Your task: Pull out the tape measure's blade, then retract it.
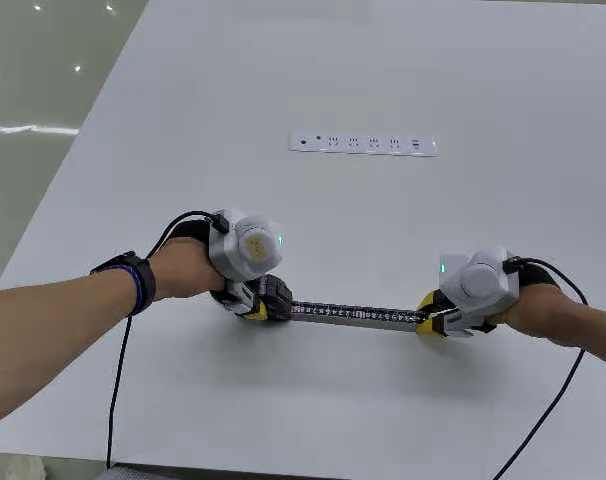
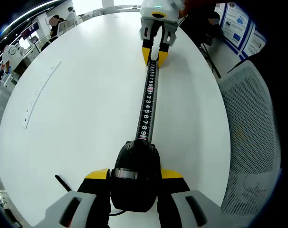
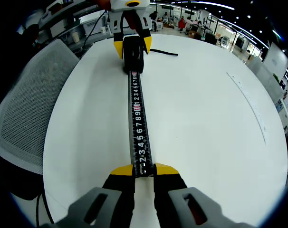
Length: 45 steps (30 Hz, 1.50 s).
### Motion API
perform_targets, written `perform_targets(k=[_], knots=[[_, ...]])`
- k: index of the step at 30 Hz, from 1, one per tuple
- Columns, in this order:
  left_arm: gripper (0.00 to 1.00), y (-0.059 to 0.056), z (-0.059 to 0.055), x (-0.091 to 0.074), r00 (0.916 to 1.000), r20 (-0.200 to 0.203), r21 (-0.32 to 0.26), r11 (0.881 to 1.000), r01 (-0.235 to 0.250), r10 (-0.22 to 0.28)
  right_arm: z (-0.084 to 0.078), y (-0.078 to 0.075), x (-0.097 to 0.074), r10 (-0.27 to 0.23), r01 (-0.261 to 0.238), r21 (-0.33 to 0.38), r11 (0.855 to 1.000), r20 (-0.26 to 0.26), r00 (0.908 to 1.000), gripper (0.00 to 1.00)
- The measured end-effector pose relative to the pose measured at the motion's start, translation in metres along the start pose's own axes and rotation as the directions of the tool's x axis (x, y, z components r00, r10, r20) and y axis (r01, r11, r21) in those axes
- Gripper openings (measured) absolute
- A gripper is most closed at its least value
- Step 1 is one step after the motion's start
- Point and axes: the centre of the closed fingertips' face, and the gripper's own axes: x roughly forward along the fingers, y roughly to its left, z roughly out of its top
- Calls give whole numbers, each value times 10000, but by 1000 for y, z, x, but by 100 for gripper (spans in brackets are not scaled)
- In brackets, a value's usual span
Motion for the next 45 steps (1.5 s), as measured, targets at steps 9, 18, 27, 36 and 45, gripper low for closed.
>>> perform_targets(k=[9,18,27,36,45], knots=[[34,0,0,0,10000,-26,27,10000,0,1,-8,0,-6,-47,47,79,10000,-59,10000,13],[34,0,0,-1,10000,-72,58,10000,-3,3,-17,-1,-12,-101,103,136,9999,-143,9998,13],[34,0,0,-1,10000,-97,72,10000,7,-6,-26,-1,-19,-138,142,224,9996,-171,9998,13],[35,0,1,0,9999,-100,82,10000,18,-17,-35,-1,-20,-150,156,295,9994,-221,9996,13],[35,-1,1,-1,10000,-91,84,10000,2,-1,-36,3,-26,-168,177,329,9993,-276,9995,13]])
